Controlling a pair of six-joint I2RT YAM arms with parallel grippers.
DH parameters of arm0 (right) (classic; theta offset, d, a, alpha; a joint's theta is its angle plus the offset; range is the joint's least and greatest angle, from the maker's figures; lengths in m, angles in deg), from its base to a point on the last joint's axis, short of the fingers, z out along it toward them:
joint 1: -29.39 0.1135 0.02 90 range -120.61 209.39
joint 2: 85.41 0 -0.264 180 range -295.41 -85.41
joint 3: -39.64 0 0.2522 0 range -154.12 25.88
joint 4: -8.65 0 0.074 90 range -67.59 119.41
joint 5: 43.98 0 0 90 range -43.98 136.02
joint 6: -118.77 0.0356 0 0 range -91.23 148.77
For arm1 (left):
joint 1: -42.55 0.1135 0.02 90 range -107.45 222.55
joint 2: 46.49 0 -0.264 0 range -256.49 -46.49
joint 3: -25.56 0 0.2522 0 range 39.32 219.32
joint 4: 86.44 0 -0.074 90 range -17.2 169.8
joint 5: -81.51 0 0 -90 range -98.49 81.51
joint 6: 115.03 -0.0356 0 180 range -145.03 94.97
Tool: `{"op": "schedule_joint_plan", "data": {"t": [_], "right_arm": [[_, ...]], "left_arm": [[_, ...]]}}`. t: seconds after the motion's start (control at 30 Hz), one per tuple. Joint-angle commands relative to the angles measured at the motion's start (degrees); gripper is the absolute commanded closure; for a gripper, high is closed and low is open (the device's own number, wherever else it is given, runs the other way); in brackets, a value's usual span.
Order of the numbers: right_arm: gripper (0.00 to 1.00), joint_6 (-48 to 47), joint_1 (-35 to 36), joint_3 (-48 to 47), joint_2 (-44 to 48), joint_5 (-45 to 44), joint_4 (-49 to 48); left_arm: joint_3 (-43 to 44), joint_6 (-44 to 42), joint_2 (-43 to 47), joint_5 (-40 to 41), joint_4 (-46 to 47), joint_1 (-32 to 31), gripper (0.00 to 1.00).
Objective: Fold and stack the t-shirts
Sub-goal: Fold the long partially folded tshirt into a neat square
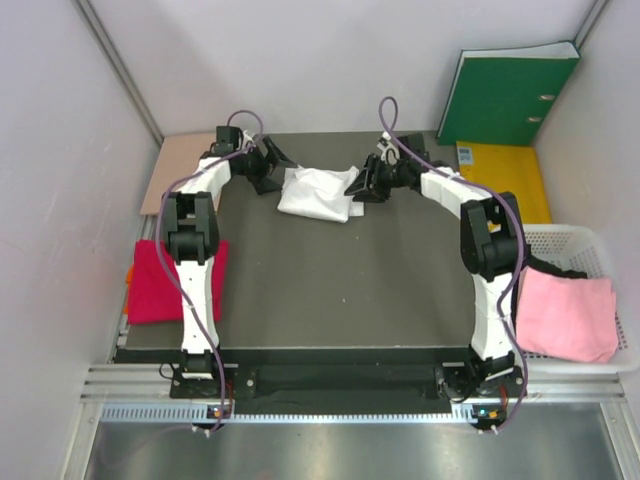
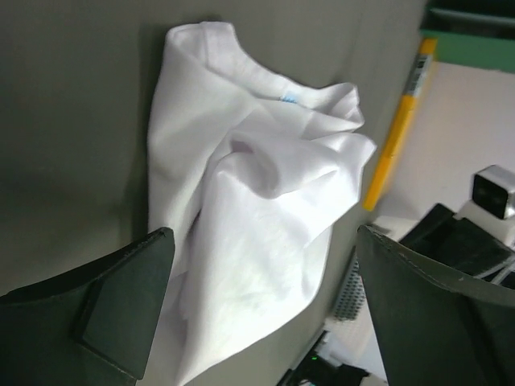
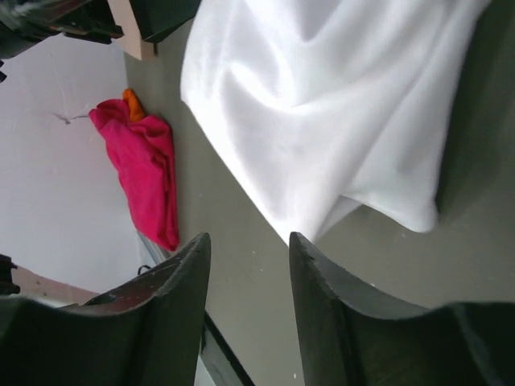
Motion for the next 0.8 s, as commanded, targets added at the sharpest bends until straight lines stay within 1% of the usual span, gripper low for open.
{"op": "schedule_joint_plan", "data": {"t": [0.0,0.1,0.2,0.3,0.53,0.7,0.77], "right_arm": [[0.58,4.5,2.1,-0.9,-2.7,2.3,-6.6],[0.62,5.2,2.4,-3.0,-4.9,1.3,-5.1],[0.63,4.2,2.5,-5.1,-5.9,-1.1,-1.5],[0.63,4.2,2.6,-5.4,-5.6,-2.3,0.0],[0.61,2.6,2.6,-5.1,-3.6,-3.0,3.2],[0.60,2.6,2.7,-3.5,-3.3,-3.1,3.2],[0.60,2.6,2.7,-3.1,-3.7,-3.1,3.1]], "left_arm": [[3.1,-11.0,3.3,4.5,-10.0,0.2,0.01],[3.5,-12.0,2.2,4.0,-11.3,0.1,0.01],[4.3,-12.9,1.0,3.6,-11.9,0.0,0.01],[4.9,-13.3,0.4,2.2,-11.5,-0.2,0.01],[4.8,-14.1,2.9,2.5,-10.3,-1.1,0.01],[4.7,-15.2,3.8,2.2,-11.3,-1.9,0.01],[4.5,-17.3,4.6,3.2,-12.7,-2.5,0.01]]}}
